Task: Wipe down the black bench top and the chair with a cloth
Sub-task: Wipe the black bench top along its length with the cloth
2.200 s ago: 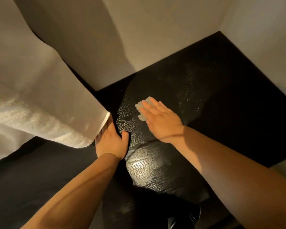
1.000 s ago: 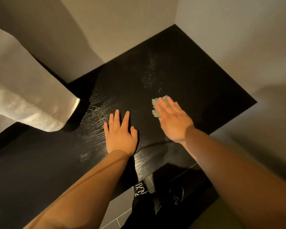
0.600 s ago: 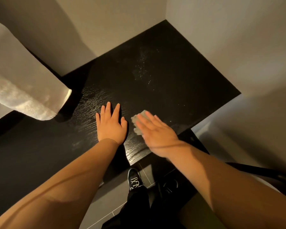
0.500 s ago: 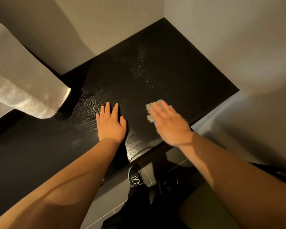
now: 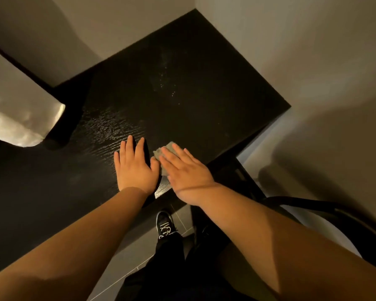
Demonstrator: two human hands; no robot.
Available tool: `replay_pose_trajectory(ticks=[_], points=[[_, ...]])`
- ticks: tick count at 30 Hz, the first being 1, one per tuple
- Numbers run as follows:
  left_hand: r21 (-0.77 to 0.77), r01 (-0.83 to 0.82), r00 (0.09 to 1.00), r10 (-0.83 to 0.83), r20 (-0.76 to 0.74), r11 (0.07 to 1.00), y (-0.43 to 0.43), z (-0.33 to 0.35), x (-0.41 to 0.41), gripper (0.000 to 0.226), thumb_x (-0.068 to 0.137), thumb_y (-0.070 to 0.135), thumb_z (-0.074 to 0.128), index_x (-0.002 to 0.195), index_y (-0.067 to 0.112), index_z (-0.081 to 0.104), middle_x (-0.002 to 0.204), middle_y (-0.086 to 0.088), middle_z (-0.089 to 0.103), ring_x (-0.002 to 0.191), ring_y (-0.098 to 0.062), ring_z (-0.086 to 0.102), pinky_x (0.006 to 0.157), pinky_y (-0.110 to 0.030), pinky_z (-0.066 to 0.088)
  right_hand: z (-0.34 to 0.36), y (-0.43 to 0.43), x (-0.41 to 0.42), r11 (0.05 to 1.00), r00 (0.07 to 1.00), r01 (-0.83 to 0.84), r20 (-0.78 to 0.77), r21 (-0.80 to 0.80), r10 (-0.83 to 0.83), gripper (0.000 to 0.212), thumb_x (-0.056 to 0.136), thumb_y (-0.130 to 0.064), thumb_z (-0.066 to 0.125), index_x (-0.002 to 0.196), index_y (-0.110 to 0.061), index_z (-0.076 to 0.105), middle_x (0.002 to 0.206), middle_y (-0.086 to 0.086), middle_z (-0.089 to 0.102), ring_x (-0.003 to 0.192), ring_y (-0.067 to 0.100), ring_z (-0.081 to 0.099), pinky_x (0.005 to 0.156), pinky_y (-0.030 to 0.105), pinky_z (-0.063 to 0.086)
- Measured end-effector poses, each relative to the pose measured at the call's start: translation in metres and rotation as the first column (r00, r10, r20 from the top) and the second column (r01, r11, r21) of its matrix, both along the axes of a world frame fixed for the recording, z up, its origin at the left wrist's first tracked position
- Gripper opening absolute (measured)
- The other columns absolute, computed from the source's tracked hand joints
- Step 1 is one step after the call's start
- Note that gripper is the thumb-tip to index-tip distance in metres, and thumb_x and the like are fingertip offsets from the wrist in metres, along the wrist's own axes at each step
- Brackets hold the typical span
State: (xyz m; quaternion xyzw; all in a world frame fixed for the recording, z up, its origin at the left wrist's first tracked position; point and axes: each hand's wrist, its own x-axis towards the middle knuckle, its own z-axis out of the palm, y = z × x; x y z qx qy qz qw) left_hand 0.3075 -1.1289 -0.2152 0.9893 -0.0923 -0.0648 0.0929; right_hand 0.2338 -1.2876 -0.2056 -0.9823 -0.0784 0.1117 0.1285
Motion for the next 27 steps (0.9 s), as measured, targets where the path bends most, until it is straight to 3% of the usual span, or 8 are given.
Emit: replay_pose_trajectory(ticks=[4,8,11,13,16,20,24,27], points=[[-0.004,0.007,1.000,-0.007,0.000,1.000,0.001,0.000,0.001,0.071,0.100,0.048,0.037,0.165,0.022,0.028,0.176,-0.010,0.015,0.163,-0.030,0.006,0.132,-0.053,0.005,-0.004,-0.080,0.007,0.993,0.991,0.114,0.071,-0.015,-0.113,0.064,0.103,-0.030,0.045,0.163,-0.016,0.029,0.172,0.006,0.020,0.160,0.032,0.011,0.129,0.049,0.014],[0.021,0.025,1.000,-0.025,-0.008,0.999,-0.001,0.001,0.000,0.076,0.098,0.052,0.029,0.167,0.022,0.026,0.176,-0.011,0.013,0.163,-0.033,0.005,0.131,-0.055,0.005,0.008,-0.153,0.021,0.950,0.956,0.289,-0.003,-0.118,-0.292,0.062,0.110,-0.035,0.027,0.167,-0.020,0.006,0.175,0.003,-0.001,0.160,0.028,-0.006,0.130,0.046,0.006],[0.064,0.061,0.998,-0.059,-0.023,0.996,-0.001,-0.001,0.002,0.075,0.100,0.054,0.028,0.168,0.026,0.021,0.177,-0.009,0.009,0.163,-0.039,0.002,0.130,-0.059,0.004,0.013,-0.146,0.031,0.919,0.925,0.372,-0.023,-0.131,-0.378,0.063,0.110,-0.036,0.023,0.166,-0.017,0.002,0.174,0.005,-0.006,0.159,0.032,-0.009,0.130,0.049,0.004],[0.090,0.085,0.996,-0.081,-0.044,0.992,-0.002,0.000,0.003,0.074,0.101,0.055,0.026,0.169,0.027,0.017,0.178,-0.009,0.005,0.162,-0.041,-0.002,0.130,-0.061,0.002,0.013,-0.117,0.030,0.938,0.943,0.329,-0.019,-0.111,-0.333,0.064,0.109,-0.035,0.025,0.166,-0.015,0.006,0.174,0.009,-0.003,0.159,0.036,-0.008,0.129,0.050,0.002],[0.103,0.104,0.993,-0.097,-0.062,0.989,-0.005,0.002,0.009,0.074,0.101,0.056,0.029,0.168,0.028,0.015,0.178,-0.007,0.003,0.162,-0.039,-0.005,0.130,-0.062,0.000,0.007,-0.074,0.020,0.991,0.993,0.118,0.017,-0.055,-0.117,0.063,0.106,-0.033,0.036,0.165,-0.015,0.021,0.174,0.007,0.012,0.160,0.034,0.001,0.130,0.048,0.005],[0.036,0.092,0.995,-0.090,-0.051,0.995,-0.013,0.005,0.026,0.069,0.103,0.054,0.041,0.166,0.030,0.023,0.177,-0.004,0.009,0.164,-0.032,-0.001,0.130,-0.061,-0.002,0.008,-0.096,0.025,0.999,0.999,-0.034,0.026,-0.023,0.034,0.059,0.108,-0.035,0.031,0.165,-0.018,0.023,0.174,0.001,0.011,0.161,0.026,0.002,0.130,0.044,0.010],[-0.042,0.024,0.999,-0.025,-0.027,0.999,-0.039,0.008,0.060,0.070,0.104,0.052,0.042,0.167,0.025,0.025,0.177,-0.006,0.012,0.164,-0.030,0.001,0.131,-0.055,0.000,0.011,-0.150,0.054,0.962,0.967,0.252,-0.003,-0.106,-0.254,0.062,0.110,-0.034,0.026,0.167,-0.020,0.004,0.175,0.003,-0.003,0.160,0.028,-0.007,0.130,0.046,0.005],[-0.029,-0.041,0.998,0.040,-0.048,0.999,-0.053,0.004,0.072,0.074,0.104,0.053,0.037,0.169,0.023,0.018,0.178,-0.006,0.006,0.164,-0.029,-0.003,0.131,-0.055,-0.002,0.011,-0.148,0.067,0.914,0.917,0.395,-0.027,-0.089,-0.399,0.064,0.109,-0.035,0.026,0.167,-0.018,0.002,0.175,0.005,-0.005,0.160,0.031,-0.009,0.130,0.047,0.003]])
